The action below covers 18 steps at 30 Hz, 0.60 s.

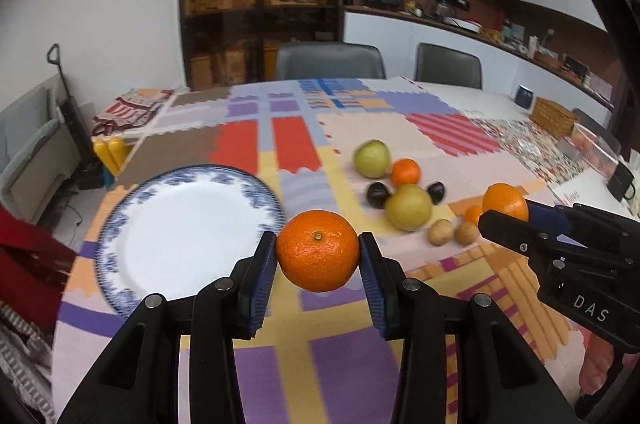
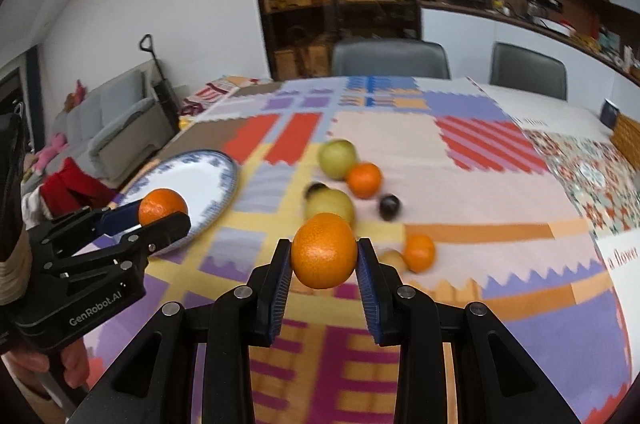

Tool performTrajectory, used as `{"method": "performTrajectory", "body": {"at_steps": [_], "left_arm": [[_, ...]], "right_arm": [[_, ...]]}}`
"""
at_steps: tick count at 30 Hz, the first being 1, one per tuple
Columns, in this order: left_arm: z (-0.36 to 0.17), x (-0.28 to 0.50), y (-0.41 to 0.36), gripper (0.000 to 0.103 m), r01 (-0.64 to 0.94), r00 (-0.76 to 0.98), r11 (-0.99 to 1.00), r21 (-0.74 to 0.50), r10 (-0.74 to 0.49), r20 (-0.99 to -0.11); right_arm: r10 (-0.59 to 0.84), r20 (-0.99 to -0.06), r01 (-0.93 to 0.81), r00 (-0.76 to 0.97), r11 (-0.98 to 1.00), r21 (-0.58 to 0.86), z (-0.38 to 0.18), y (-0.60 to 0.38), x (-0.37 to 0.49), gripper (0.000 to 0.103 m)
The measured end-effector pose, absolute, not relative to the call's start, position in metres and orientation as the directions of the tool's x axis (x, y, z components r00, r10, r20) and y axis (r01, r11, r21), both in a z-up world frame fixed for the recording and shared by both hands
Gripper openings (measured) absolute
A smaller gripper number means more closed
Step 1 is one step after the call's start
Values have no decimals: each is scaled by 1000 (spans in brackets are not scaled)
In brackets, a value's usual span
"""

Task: Organize fruits
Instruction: 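Carry both oranges to the plate and open both tools to release them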

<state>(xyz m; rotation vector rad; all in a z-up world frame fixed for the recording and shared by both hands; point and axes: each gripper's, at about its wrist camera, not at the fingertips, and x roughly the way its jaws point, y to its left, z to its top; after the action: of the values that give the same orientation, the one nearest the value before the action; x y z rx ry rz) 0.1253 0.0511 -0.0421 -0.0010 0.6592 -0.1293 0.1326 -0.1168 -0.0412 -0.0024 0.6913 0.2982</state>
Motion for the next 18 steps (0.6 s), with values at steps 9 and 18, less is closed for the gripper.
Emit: {"method": "performTrajectory", "body": {"at_steps": [9, 18], "left_arm": [[-40, 117, 103, 40, 3, 809, 1000, -26, -18, -588], [-51, 130, 147, 40, -60, 788, 998, -9, 42, -614]], "right_arm": [[357, -603, -401, 714, 914, 66, -31, -62, 145, 33], [456, -615, -513, 643, 853, 95, -35, -7, 166, 33]]}}
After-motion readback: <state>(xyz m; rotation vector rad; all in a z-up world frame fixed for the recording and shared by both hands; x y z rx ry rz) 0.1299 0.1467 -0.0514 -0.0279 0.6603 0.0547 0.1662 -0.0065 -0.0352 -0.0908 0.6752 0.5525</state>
